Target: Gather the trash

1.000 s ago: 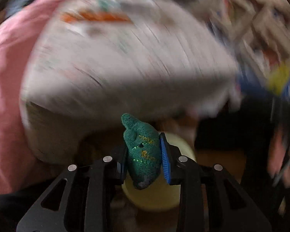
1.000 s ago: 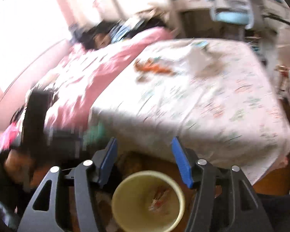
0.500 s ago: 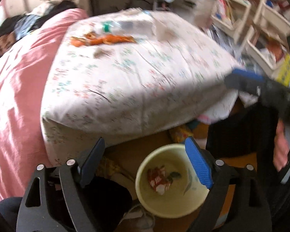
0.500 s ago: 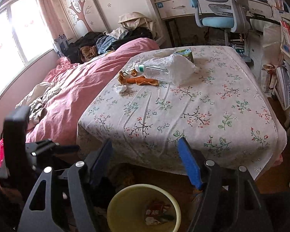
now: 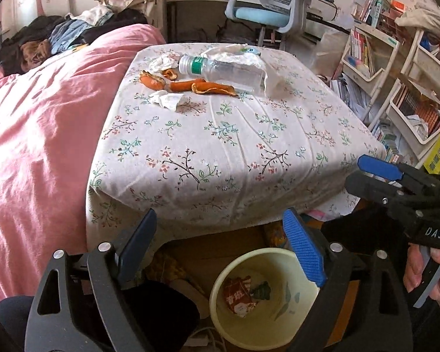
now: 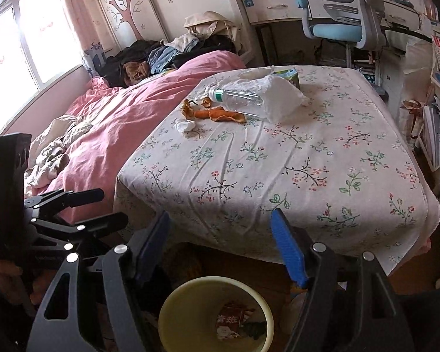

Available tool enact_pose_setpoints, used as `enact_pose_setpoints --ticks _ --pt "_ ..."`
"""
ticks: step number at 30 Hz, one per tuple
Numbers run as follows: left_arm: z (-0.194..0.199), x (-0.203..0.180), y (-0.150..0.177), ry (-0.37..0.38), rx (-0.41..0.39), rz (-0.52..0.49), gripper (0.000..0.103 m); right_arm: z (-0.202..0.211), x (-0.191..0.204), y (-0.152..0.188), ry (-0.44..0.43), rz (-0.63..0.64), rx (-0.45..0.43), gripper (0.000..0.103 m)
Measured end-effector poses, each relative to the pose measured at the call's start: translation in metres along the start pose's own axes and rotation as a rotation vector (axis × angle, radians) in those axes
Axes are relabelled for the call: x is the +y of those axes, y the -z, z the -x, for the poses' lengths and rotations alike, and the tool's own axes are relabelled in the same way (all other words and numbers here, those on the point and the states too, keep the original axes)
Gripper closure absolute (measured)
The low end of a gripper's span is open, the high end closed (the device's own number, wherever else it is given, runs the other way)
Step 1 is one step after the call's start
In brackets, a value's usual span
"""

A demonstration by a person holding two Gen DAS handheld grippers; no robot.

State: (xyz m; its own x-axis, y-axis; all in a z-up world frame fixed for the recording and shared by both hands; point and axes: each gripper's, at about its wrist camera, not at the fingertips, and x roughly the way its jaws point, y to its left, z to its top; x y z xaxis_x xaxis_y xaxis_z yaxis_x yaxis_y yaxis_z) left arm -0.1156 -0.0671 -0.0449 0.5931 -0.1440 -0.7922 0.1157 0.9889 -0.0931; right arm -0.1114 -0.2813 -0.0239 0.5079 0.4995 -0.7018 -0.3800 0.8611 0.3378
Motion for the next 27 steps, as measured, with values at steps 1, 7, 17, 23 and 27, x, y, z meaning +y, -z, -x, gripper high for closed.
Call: enact_pose_setpoints --ticks 1,7,17,23,27 --pt "-0.0002 0.0001 0.0006 0.0 0.0 0.001 0.019 -0.0001 0.0 -0.0001 0.0 0.0 0.0 0.034" --pt "-0.0004 -0.0009 0.002 -0.009 -0.005 -0.001 0.019 -0.0002 0.0009 0.0 0.0 0.0 0.001 0.034" --pt "-0.0005 0.0015 0.0023 -0.013 -0.009 0.006 0.017 -0.0008 0.0018 0.0009 0.0 0.0 0.003 0.034" --pt "-0.0006 0.0018 0.0023 -0.014 -0.011 0.006 0.016 -0.0014 0.0025 0.0017 -0.001 0.002 0.005 0.034" --pt "-0.0007 0.0025 0.0016 -0.015 -0.012 0.006 0.016 -0.0019 0.0028 0.002 -0.001 0.001 0.007 0.034"
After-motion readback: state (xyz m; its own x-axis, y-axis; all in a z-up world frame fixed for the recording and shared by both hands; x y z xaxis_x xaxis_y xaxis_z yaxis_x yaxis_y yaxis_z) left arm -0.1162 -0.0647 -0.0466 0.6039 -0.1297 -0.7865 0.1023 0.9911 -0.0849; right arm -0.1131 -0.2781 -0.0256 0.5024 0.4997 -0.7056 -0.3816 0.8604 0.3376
